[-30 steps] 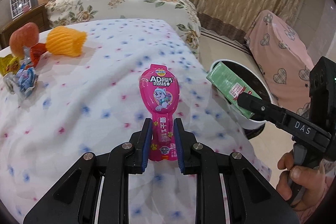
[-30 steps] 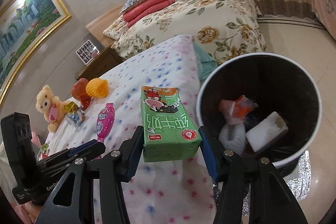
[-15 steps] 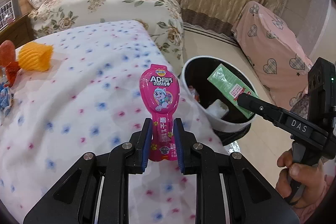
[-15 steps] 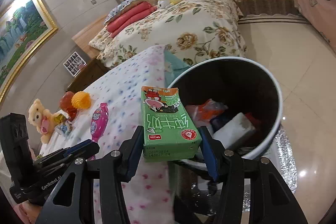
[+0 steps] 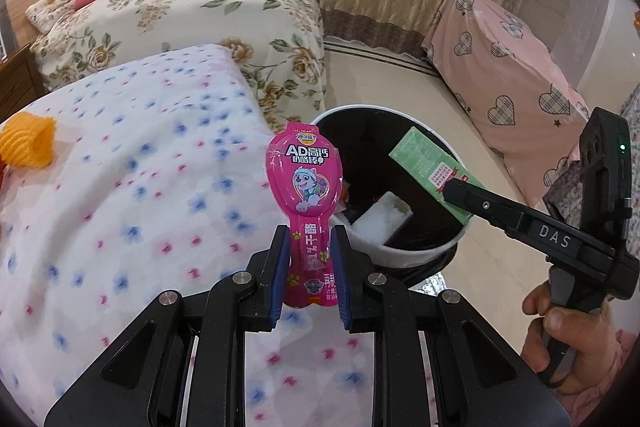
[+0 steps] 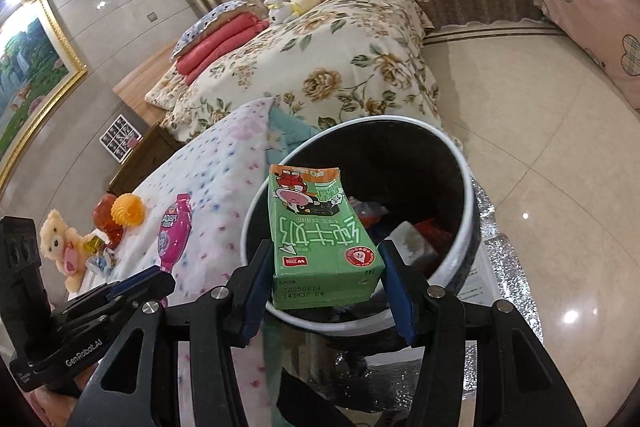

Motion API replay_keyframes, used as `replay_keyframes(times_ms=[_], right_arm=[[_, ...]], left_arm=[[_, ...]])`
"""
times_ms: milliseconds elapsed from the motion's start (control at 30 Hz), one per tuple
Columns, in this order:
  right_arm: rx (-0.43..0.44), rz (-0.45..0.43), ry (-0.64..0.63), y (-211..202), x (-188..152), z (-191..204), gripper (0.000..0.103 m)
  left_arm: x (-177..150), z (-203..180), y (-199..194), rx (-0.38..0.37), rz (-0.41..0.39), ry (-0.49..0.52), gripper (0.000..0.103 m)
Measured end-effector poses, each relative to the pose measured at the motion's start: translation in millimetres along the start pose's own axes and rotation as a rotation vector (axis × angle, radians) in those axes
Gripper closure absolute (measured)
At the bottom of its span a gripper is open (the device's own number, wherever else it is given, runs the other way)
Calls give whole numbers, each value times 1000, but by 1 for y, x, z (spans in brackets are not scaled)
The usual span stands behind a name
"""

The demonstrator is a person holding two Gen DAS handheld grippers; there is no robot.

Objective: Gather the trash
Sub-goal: 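Carry the lollipop card and milk carton over the black bin with both tools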

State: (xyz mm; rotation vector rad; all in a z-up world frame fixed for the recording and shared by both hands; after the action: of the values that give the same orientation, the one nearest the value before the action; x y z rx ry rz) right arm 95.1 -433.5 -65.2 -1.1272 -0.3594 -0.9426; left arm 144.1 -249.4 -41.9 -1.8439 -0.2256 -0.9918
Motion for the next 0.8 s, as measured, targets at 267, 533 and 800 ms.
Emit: replay_keyframes(times_ms=[267,533,800], right_arm=[[-19,2,0,4,7,-10,50],[-34,5,-1,9,15,-16,50],[-43,12,-9,14,22,-19,50]], left_arm=[[9,-19,13,-11,9,40,84],[17,-29,27,-14,24,64,84],[21,-35,39,-11,36,74,84]])
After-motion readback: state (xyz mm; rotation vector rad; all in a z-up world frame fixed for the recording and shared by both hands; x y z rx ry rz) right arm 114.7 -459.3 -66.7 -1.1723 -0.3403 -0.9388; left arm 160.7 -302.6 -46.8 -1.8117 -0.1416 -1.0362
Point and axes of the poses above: each gripper's, at about its wrist camera, not at the fingertips, and y roughly the way its jaws point, z to its left, x to its top, the point moved 3 cm from there along y, roughly the way its jaws point, and after that the axes turned 5 degrees about -z, right-handed, at the moved point
